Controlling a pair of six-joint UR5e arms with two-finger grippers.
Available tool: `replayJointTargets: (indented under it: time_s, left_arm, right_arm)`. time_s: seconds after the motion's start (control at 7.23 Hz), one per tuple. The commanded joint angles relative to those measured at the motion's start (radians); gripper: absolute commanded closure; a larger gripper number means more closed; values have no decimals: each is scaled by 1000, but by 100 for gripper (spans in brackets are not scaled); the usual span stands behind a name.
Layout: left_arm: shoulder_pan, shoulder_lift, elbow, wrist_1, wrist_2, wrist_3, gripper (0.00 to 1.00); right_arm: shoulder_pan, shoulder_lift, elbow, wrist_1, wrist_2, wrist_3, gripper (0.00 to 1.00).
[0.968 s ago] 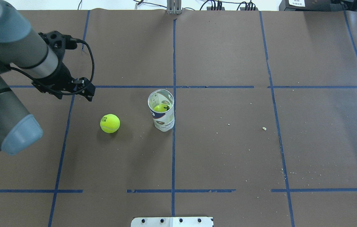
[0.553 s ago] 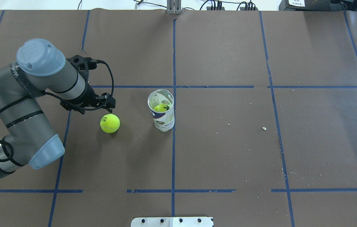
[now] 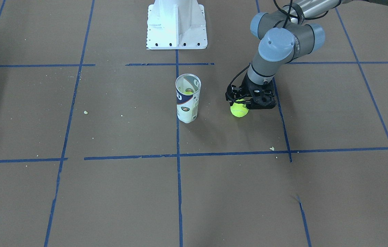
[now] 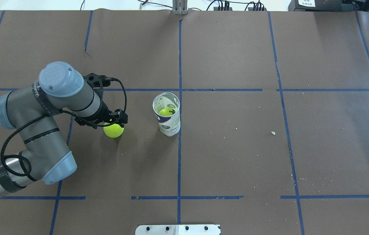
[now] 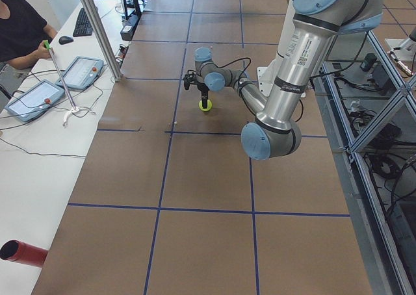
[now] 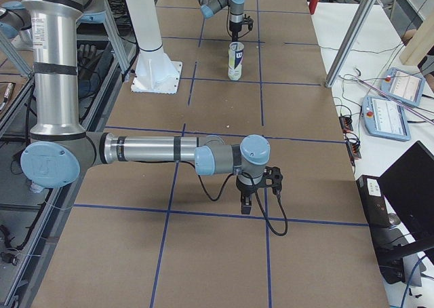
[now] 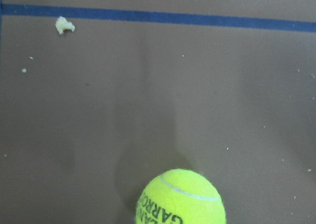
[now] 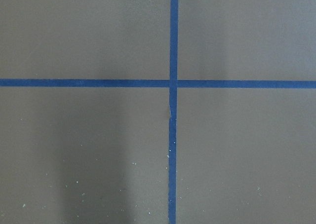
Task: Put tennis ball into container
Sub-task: 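Close the left gripper around the tennis ball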
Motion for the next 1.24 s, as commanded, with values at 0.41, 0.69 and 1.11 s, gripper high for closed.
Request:
replayJointTargets:
  time_s: [0.41, 0.69, 1.11]
  left_arm:
    - [33, -7, 42, -39, 7, -22, 0]
    - [33, -8, 42, -39, 37, -18, 0]
    - [30, -8, 42, -50, 45, -18, 0]
  right_arm:
    - [0, 0, 0, 0, 0, 0, 0]
    - [0, 0, 0, 0, 0, 0, 0]
    - [0, 0, 0, 0, 0, 0, 0]
